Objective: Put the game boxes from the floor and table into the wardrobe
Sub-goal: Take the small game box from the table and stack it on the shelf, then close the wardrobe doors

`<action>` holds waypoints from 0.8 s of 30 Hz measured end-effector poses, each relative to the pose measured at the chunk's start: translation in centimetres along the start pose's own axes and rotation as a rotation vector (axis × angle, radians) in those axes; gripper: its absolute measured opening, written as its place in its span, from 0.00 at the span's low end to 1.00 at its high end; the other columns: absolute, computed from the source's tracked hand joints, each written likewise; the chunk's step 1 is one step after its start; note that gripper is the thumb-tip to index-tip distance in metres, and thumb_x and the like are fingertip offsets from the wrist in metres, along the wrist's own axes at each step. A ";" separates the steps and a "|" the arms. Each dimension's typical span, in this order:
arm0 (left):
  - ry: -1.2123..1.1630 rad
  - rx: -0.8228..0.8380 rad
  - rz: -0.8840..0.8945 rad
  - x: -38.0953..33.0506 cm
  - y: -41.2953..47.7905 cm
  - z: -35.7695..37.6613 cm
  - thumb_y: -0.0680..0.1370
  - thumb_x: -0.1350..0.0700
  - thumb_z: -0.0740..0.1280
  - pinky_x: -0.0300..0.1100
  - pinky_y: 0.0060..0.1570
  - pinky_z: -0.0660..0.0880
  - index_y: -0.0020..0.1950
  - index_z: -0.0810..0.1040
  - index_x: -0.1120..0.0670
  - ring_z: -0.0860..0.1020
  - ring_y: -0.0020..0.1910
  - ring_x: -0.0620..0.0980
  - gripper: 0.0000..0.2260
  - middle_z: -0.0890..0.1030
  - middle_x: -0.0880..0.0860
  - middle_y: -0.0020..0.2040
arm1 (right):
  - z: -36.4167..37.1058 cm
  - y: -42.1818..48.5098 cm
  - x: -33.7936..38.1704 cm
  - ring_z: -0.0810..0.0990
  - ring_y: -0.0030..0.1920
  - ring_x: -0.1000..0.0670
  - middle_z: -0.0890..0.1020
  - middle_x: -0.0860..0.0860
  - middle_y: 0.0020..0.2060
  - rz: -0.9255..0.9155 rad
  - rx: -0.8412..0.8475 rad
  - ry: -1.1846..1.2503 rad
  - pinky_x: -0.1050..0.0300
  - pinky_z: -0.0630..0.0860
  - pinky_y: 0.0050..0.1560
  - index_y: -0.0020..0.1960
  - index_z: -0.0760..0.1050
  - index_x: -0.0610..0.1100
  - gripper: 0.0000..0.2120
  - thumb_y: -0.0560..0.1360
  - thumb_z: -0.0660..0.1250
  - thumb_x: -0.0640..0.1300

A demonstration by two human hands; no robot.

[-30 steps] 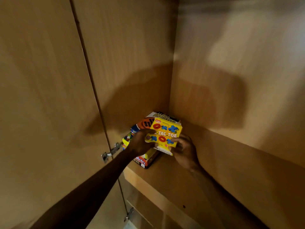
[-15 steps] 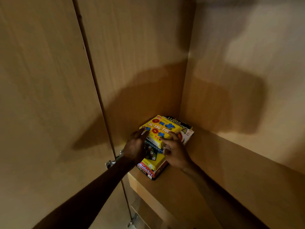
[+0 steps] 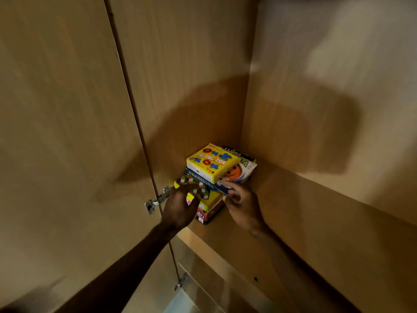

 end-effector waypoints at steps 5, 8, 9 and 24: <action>-0.323 0.023 -0.194 0.9 -7.3 0.9 0.77 0.55 0.70 0.44 0.50 0.77 0.60 0.81 0.52 0.81 0.53 0.46 0.12 0.83 0.48 0.56 | -0.9 -7.1 -1.5 0.82 0.53 0.56 0.84 0.54 0.52 0.145 -0.034 0.084 0.59 0.78 0.56 0.60 0.79 0.50 0.16 0.74 0.70 0.38; -0.379 0.022 -0.205 0.0 -11.6 0.6 0.78 0.58 0.69 0.38 0.47 0.77 0.58 0.81 0.52 0.80 0.50 0.42 0.09 0.83 0.47 0.53 | -0.8 -11.3 -2.2 0.83 0.51 0.55 0.85 0.53 0.48 0.212 -0.039 0.121 0.56 0.79 0.56 0.57 0.80 0.51 0.15 0.74 0.69 0.38; -0.378 0.043 -0.212 -0.1 -13.5 0.6 0.79 0.58 0.68 0.36 0.47 0.76 0.59 0.81 0.52 0.80 0.51 0.41 0.10 0.83 0.46 0.53 | -0.8 -13.3 -2.2 0.83 0.51 0.55 0.84 0.53 0.48 0.234 -0.041 0.115 0.57 0.79 0.55 0.57 0.80 0.52 0.14 0.74 0.69 0.39; -0.493 0.263 -0.101 -0.5 -35.2 -6.2 0.79 0.59 0.66 0.35 0.54 0.74 0.61 0.79 0.56 0.79 0.56 0.43 0.11 0.81 0.48 0.57 | 2.9 -39.3 4.1 0.83 0.49 0.55 0.85 0.53 0.46 0.311 -0.261 0.059 0.64 0.77 0.53 0.55 0.80 0.51 0.12 0.75 0.70 0.38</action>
Point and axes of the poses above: each hand's wrist, its own y-axis towards the middle knuckle, its own z-axis out of the palm, x = y × z, the point moved 8 cm from there along y, towards the middle knuckle
